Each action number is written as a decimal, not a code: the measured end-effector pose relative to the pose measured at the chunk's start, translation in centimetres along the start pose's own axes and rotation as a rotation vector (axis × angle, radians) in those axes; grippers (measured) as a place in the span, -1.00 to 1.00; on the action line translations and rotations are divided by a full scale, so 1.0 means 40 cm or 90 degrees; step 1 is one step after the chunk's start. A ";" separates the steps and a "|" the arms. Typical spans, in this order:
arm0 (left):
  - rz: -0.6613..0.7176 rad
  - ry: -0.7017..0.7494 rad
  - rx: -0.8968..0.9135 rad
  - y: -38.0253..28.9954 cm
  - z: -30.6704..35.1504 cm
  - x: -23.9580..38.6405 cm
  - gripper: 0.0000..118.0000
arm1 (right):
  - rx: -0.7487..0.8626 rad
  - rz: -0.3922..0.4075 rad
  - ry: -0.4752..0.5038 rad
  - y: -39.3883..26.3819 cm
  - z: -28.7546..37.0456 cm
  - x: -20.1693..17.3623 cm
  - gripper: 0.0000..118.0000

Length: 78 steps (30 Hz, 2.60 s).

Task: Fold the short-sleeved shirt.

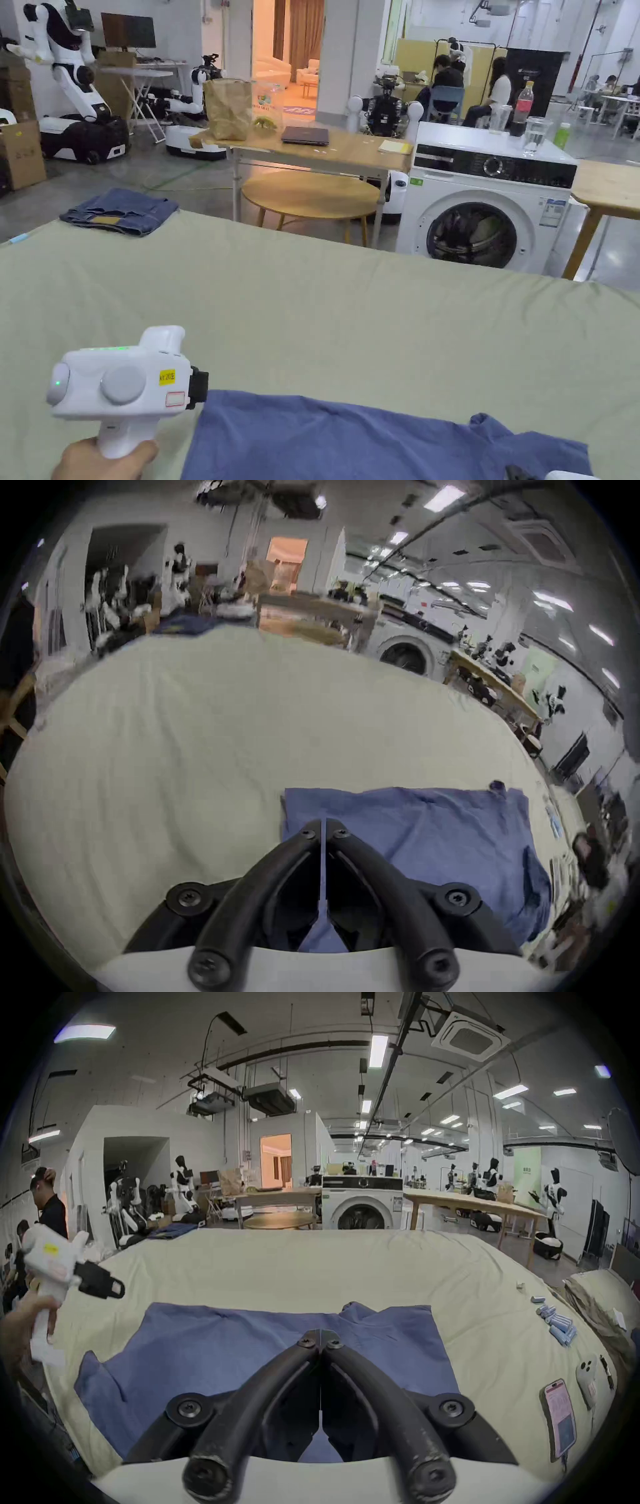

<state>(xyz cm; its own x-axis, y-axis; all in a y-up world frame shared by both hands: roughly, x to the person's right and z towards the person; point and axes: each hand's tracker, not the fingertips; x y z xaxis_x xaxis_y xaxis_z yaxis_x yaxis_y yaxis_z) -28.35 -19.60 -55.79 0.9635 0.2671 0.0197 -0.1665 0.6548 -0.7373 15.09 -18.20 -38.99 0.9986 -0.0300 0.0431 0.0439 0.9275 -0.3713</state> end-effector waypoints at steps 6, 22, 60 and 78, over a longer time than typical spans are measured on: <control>0.044 -0.015 -0.150 0.117 -0.176 -0.046 -0.51 | -0.045 0.008 -0.012 -0.023 -0.056 0.048 -1.00; -0.138 0.088 -0.209 0.081 -0.296 0.049 -1.00 | -0.122 -0.051 -0.059 -0.033 -0.109 0.180 -1.00; -0.117 0.018 -0.015 0.155 0.002 0.048 -1.00 | -0.283 -0.033 -0.042 0.258 -0.452 0.379 -0.93; -0.135 -0.002 0.213 0.348 0.507 0.098 -1.00 | 0.036 0.011 -0.047 0.636 0.012 0.306 -0.93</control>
<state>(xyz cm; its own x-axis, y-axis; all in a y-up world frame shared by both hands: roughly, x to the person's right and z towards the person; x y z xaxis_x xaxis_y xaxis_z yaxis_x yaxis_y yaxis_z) -31.16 4.92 -52.28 0.9832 0.1032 0.1508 -0.0235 0.8898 -0.4558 28.41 5.21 -47.48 0.9943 0.0120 0.1061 0.0227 0.9472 -0.3198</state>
